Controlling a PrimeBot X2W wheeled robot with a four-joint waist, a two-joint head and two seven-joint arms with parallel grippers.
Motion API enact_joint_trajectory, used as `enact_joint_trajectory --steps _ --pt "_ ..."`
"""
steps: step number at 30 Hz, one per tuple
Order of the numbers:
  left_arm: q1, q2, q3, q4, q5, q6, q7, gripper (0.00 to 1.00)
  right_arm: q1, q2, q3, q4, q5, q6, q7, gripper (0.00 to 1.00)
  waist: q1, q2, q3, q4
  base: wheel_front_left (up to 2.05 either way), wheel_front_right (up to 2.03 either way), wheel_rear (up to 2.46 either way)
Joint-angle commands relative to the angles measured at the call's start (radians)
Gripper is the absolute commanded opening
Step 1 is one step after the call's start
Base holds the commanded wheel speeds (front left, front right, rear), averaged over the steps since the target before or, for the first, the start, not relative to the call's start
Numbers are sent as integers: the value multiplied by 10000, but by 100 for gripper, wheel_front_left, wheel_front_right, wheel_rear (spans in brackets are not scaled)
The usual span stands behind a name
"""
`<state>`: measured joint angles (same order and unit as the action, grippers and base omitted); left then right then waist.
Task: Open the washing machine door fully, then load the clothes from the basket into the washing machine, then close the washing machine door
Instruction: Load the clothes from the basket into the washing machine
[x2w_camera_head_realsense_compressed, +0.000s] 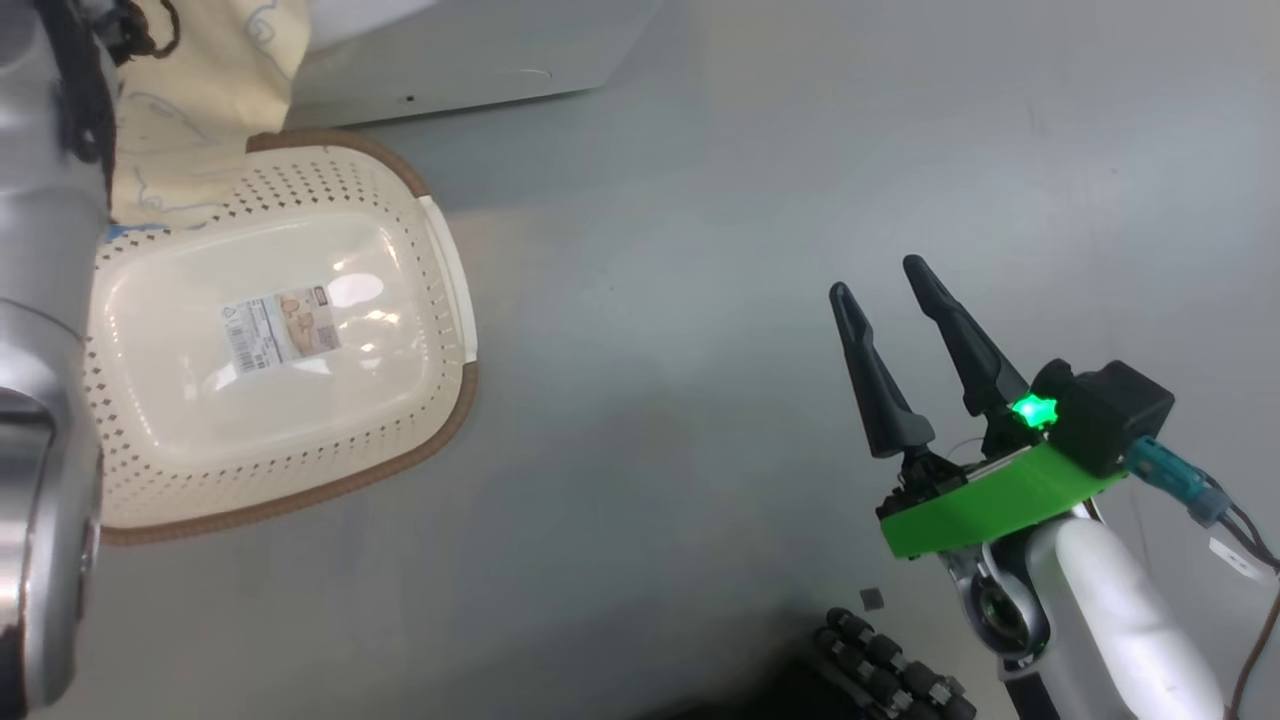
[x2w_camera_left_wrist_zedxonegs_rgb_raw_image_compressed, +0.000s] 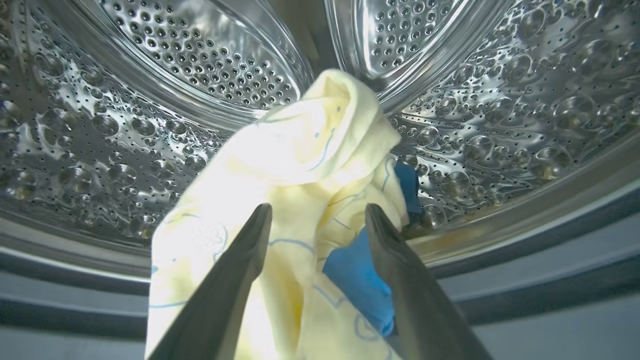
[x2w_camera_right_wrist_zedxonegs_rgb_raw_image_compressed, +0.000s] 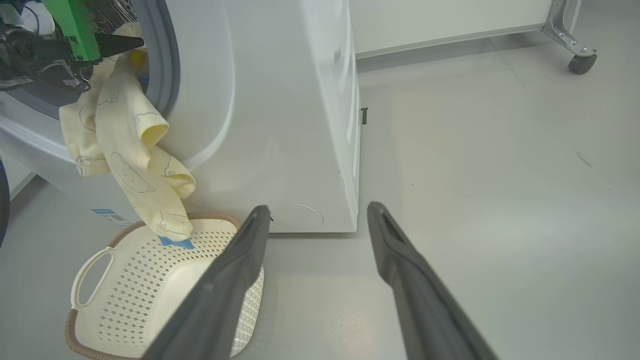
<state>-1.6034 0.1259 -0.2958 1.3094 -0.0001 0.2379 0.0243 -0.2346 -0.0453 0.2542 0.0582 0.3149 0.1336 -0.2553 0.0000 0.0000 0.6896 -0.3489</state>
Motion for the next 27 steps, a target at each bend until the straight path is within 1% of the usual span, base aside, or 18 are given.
enact_joint_trajectory --steps 1,5,11,13,21,22,27 --pt "-131 129 96 -274 -149 31 -173 100 14 -49 64 -228 -87 -29 -65 100 0 0 -199 218 0 0 0" --pt "120 -92 219 -270 -434 -29 -484 100 -55 -49 -128 -238 -179 -29 -65 100 0 0 -406 486 0 0 0" --pt "747 -435 445 -333 -980 -368 -1238 100 45 -49 -494 -158 -310 -29 -65 100 0 0 -894 974 0 0 0" --pt "1052 -568 442 -371 -1165 -587 -1541 100 108 -49 -652 -173 -401 -29 -65 100 0 0 -1074 1224 0 0 0" --pt "2203 -738 389 -885 -1761 -1176 -2521 100 231 -52 -1176 -231 -738 -29 -65 100 0 0 -1592 1887 0 0 0" --pt "2203 -738 389 -885 -1761 -1176 -2521 100 231 -52 -1176 -231 -738 -29 -65 100 0 0 -1592 1887 0 0 0" --pt "3670 -752 204 -1754 -2384 -1513 -2783 100 460 -115 -1441 -266 -858 -29 -65 100 0 0 -2054 2227 0 0 0"
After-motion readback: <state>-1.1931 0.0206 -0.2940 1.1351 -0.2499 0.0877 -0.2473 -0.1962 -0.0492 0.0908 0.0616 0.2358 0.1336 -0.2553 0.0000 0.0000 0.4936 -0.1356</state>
